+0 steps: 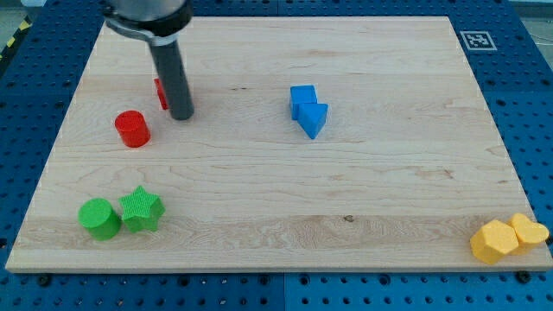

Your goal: Move the red star into the blue cube

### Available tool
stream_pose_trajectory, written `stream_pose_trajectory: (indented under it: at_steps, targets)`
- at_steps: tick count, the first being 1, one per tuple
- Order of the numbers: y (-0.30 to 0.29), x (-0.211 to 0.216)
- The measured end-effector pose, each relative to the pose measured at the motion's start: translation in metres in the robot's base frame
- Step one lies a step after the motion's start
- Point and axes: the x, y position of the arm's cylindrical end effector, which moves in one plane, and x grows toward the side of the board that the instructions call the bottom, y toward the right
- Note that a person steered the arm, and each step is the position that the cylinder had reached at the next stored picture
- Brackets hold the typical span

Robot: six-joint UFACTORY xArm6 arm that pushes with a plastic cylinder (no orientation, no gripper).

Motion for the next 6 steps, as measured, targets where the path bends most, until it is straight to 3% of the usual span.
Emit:
stream_pose_trajectory:
  at_steps: [1,2,3,5,6]
  targets:
    - [-0.056,-0.001]
    - [-0.065,-0.024]
    - [-0.013,-0.045]
    - [0.099,-0.015]
    - [0.111,-0.014]
